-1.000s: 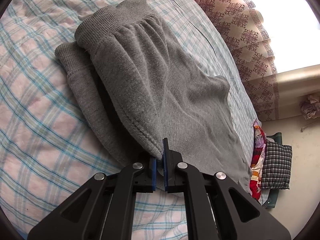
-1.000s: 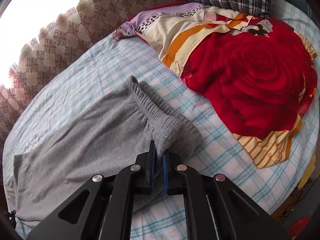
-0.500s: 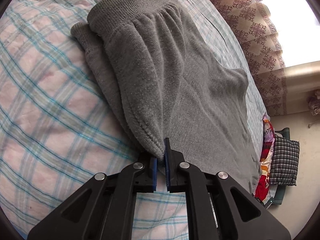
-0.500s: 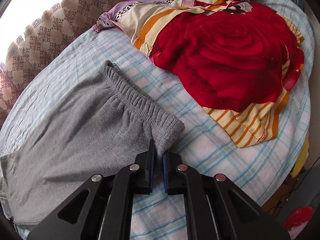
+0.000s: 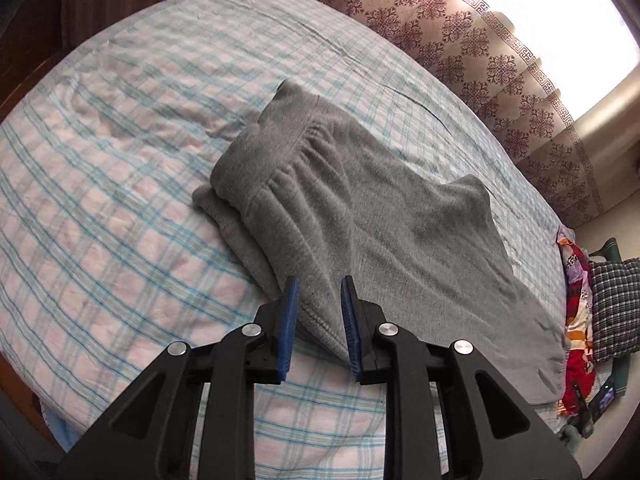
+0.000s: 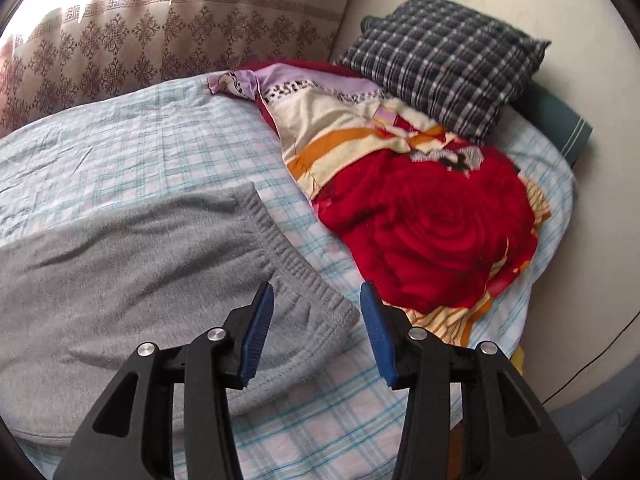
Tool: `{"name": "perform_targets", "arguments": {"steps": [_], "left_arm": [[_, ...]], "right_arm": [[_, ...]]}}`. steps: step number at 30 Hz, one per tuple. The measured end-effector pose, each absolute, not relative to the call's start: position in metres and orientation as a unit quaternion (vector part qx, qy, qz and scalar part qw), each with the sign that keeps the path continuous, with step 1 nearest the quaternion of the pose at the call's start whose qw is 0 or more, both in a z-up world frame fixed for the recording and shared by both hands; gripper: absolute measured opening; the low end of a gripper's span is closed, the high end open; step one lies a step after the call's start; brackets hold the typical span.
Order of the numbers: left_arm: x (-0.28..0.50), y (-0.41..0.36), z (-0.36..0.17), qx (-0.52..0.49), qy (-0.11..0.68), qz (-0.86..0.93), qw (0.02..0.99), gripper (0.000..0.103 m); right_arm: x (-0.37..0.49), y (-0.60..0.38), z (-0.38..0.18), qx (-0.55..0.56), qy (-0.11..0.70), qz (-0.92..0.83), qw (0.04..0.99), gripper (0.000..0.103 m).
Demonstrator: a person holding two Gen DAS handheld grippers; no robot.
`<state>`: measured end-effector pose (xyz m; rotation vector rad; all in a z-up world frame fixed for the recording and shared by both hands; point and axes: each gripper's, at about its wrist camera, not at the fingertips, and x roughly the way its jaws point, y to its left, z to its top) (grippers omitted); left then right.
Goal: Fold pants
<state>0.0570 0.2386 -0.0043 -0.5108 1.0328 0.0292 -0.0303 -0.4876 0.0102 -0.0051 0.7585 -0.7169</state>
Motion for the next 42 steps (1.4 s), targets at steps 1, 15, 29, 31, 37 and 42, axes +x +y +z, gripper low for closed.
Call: {"name": "perform_targets", "arguments": {"steps": [1,15,29,31,37,42], "left_arm": [[0.062,0.232,-0.001,-0.226,0.485,0.011,0.845,0.022],[0.115,0.213,-0.064,-0.175,0.516,0.018,0.838,0.019],[0.18,0.106,-0.011,-0.13,0.491,-0.068,0.859,0.019],[0.197,0.085,-0.012,-0.127,0.492,-0.084,0.857,0.019],[0.256,0.055,-0.032,-0.146,0.513,-0.102,0.84,0.019],[0.289,0.056,-0.065,-0.16,0.53,-0.078,0.829,0.017]], "right_arm": [[-0.026,-0.478,0.011,0.005,0.36,-0.319,0.877,0.048],[0.012,-0.418,-0.07,0.036,0.468,-0.148,0.871,0.05],[0.046,-0.341,-0.04,-0.011,0.44,-0.091,0.893,0.052],[0.049,-0.324,-0.047,-0.027,0.444,-0.071,0.893,0.052],[0.048,-0.297,-0.073,-0.056,0.468,-0.042,0.881,0.053],[0.049,-0.301,-0.078,-0.042,0.475,-0.031,0.879,0.053]]}}
